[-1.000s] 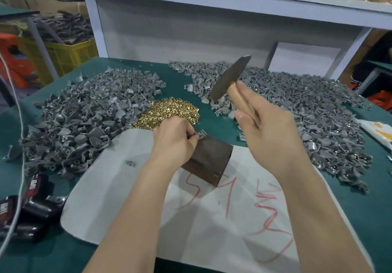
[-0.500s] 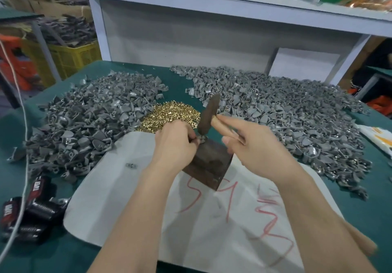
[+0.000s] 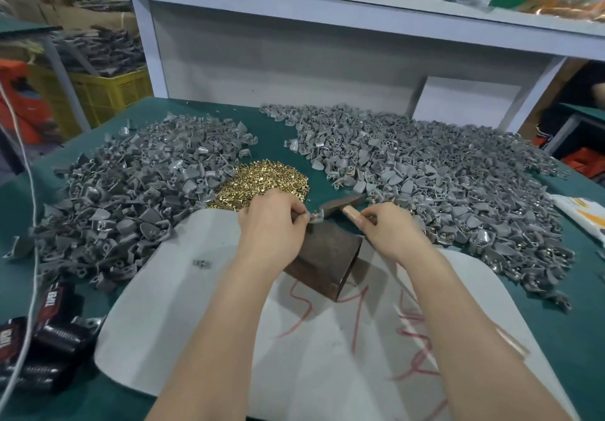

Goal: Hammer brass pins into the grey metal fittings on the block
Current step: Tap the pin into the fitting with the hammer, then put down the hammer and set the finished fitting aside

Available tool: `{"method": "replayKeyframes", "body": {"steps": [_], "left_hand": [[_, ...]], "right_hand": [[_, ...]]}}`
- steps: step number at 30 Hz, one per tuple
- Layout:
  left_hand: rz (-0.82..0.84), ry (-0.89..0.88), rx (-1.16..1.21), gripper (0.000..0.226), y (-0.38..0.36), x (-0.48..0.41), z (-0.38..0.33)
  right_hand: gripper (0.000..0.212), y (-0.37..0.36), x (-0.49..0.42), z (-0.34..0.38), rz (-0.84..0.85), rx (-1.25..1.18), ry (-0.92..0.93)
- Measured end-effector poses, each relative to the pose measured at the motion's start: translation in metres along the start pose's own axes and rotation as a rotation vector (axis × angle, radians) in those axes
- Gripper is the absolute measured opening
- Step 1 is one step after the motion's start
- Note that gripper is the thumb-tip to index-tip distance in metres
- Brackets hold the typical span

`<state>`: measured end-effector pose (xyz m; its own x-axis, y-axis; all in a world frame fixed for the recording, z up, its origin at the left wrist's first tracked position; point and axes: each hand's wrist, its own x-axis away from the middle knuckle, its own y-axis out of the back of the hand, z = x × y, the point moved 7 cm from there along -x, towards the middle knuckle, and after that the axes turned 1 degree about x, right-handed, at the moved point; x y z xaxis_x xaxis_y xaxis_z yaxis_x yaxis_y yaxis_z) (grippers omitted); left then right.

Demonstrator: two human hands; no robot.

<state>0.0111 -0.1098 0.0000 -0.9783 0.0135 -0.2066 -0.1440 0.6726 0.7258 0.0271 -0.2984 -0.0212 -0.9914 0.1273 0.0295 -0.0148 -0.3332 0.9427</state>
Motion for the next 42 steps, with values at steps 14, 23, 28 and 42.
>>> {"method": "replayKeyframes", "body": {"steps": [14,23,28,42], "left_hand": [[-0.441,0.133,0.678,0.025,0.037,0.0,0.021],[-0.895,0.534,1.332,0.023,0.05,0.014,0.08],[-0.891,0.615,1.416,0.023,0.045,0.014,0.088],[-0.304,0.321,1.339,0.017,0.022,-0.009,0.039]], "right_hand": [[0.048,0.071,-0.037,0.03,-0.471,-0.545,-0.092],[0.037,-0.052,-0.033,0.209,0.085,0.062,0.595],[0.02,-0.08,-0.037,0.24,0.03,0.126,0.577],[0.016,0.019,-0.008,0.148,0.156,-0.643,0.512]]}}
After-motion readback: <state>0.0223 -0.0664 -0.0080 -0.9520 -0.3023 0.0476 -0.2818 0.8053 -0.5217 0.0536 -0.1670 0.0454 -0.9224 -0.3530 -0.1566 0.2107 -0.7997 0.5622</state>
